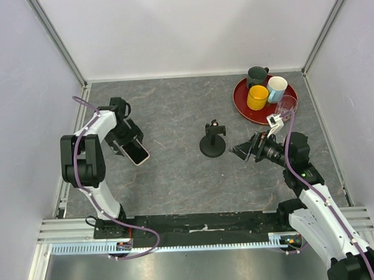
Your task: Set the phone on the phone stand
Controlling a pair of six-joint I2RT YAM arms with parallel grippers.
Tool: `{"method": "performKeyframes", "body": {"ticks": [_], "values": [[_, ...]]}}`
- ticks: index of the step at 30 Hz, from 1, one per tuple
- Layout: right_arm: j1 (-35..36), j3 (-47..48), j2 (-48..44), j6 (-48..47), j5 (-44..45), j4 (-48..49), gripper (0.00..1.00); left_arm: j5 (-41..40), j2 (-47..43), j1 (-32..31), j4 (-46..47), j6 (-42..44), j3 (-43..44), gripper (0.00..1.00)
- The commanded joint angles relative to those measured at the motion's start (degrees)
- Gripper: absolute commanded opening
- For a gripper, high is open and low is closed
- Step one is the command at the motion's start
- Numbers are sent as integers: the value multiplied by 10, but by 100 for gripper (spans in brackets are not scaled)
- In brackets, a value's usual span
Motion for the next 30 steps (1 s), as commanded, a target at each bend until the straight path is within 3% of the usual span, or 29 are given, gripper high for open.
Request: {"method": "performKeyframes", "body": {"ticks": [1,20,30], "values": [[-3,24,-8,0,-1,3,98,5,19,-1,-18,-23,27,100],[-2,14,-11,-3,3,2,98,9,87,-1,-20,-38,66,100],[-2,17,-12,2,3,2,98,-7,88,-1,0,-59,36,100]]}}
